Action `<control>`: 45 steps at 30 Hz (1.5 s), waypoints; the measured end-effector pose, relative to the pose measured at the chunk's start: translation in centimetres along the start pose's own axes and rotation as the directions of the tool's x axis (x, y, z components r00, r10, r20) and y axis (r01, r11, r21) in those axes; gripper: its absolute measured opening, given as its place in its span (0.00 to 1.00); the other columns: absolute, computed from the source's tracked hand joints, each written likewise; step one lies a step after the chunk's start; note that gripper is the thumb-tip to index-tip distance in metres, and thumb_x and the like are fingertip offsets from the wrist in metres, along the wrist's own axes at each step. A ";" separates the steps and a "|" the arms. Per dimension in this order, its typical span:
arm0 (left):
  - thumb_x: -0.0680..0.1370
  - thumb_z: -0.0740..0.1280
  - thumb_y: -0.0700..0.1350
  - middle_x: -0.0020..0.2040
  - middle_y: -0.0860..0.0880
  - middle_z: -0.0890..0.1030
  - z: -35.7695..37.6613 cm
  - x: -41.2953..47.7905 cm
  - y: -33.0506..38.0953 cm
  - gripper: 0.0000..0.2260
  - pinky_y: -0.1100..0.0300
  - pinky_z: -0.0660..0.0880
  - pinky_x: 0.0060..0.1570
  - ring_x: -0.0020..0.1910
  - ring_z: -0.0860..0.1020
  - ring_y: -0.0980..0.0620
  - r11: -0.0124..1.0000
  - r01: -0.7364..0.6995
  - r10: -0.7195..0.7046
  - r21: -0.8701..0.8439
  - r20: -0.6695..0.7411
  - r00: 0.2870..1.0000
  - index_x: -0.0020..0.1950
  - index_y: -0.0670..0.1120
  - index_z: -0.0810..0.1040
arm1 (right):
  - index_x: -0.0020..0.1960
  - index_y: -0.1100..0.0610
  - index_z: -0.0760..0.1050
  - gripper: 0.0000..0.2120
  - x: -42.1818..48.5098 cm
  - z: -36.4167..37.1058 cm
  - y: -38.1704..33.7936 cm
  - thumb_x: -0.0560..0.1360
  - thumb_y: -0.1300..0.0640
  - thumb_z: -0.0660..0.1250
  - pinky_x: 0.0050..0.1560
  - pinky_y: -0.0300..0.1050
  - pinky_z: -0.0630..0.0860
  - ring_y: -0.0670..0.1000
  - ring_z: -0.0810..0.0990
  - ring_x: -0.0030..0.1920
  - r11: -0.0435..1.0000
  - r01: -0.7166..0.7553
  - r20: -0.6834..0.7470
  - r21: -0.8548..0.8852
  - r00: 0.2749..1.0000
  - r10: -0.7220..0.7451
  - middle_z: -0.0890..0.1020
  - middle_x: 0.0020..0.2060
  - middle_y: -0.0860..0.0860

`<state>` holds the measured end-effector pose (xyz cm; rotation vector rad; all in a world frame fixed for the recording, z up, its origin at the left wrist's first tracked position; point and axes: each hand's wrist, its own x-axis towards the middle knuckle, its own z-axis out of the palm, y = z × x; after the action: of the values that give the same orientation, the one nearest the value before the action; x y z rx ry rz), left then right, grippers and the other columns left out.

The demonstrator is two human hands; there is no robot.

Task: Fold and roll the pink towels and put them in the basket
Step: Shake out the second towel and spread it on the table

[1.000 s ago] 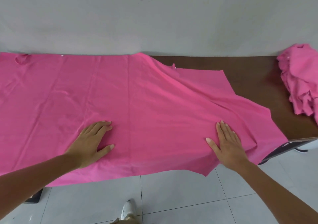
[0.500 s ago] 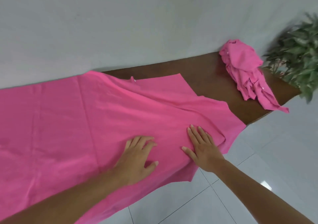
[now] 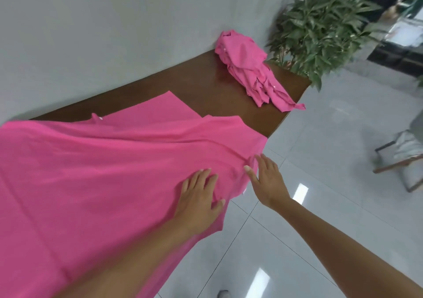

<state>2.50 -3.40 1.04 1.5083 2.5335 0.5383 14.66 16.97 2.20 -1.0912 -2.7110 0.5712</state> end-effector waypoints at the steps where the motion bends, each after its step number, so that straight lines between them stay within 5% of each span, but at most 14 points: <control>1: 0.79 0.58 0.62 0.82 0.49 0.56 0.0 0.7 0.0 0.32 0.48 0.52 0.77 0.81 0.52 0.47 1.000 0.009 -0.009 0.012 0.001 1.000 0.81 0.50 0.60 | 0.80 0.56 0.57 0.36 0.5 -0.4 0.4 0.82 0.33 0.48 0.79 0.55 0.56 0.55 0.55 0.80 1.000 -0.016 0.003 0.004 1.000 0.016 0.60 0.80 0.54; 6: 0.74 0.42 0.70 0.83 0.50 0.50 -0.2 3.0 -0.6 0.40 0.47 0.49 0.78 0.82 0.47 0.48 0.996 0.036 -0.041 0.088 0.052 0.998 0.82 0.52 0.55 | 0.75 0.54 0.65 0.39 4.7 -1.1 2.4 0.78 0.28 0.45 0.74 0.59 0.64 0.55 0.62 0.75 0.998 -0.020 0.009 0.061 1.000 0.019 0.67 0.76 0.54; 10: 0.78 0.48 0.70 0.83 0.50 0.54 0.4 3.5 -1.1 0.37 0.47 0.53 0.77 0.81 0.51 0.48 0.990 0.040 -0.043 0.135 0.022 0.999 0.81 0.52 0.60 | 0.69 0.58 0.69 0.39 7.9 -0.9 3.2 0.78 0.28 0.45 0.68 0.56 0.70 0.56 0.69 0.67 0.998 0.042 0.006 0.038 0.999 -0.042 0.72 0.67 0.54; 20: 0.82 0.53 0.66 0.83 0.54 0.55 0.4 3.4 -0.9 0.30 0.49 0.53 0.76 0.82 0.50 0.52 0.977 0.034 -0.038 0.211 0.018 0.999 0.81 0.54 0.61 | 0.74 0.63 0.68 0.40 12.4 -0.8 9.2 0.81 0.31 0.46 0.69 0.56 0.71 0.58 0.71 0.67 0.919 0.334 -0.013 -0.211 0.939 -0.344 0.74 0.67 0.57; 26: 0.82 0.54 0.65 0.83 0.56 0.51 0.4 3.6 -0.5 0.31 0.48 0.52 0.77 0.82 0.49 0.51 0.973 0.061 -0.074 0.223 0.053 0.996 0.83 0.56 0.55 | 0.74 0.63 0.69 0.39 14.6 -1.3 11.0 0.82 0.32 0.47 0.67 0.56 0.71 0.58 0.71 0.64 0.882 0.430 0.000 -0.193 0.899 -0.438 0.74 0.68 0.56; 34: 0.82 0.55 0.64 0.83 0.56 0.53 0.4 3.6 0.0 0.30 0.50 0.50 0.78 0.82 0.51 0.51 0.970 0.085 -0.095 0.228 0.036 0.995 0.83 0.56 0.55 | 0.80 0.57 0.58 0.40 14.3 -0.3 11.9 0.80 0.30 0.45 0.72 0.58 0.65 0.57 0.65 0.72 0.896 0.424 0.050 -0.129 0.905 -0.422 0.63 0.76 0.53; 45: 0.82 0.59 0.63 0.81 0.57 0.57 0.1 3.6 -1.3 0.26 0.44 0.58 0.77 0.81 0.52 0.51 0.984 0.179 -0.181 -0.024 -0.113 0.977 0.77 0.53 0.68 | 0.74 0.54 0.68 0.32 15.9 -2.3 9.4 0.82 0.34 0.47 0.67 0.55 0.65 0.53 0.66 0.68 0.848 0.530 0.038 -0.025 0.848 -0.529 0.70 0.71 0.49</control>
<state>-0.26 -0.83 0.68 1.2601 2.7118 0.6302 9.78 34.85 0.65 -0.2933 -2.8696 0.4427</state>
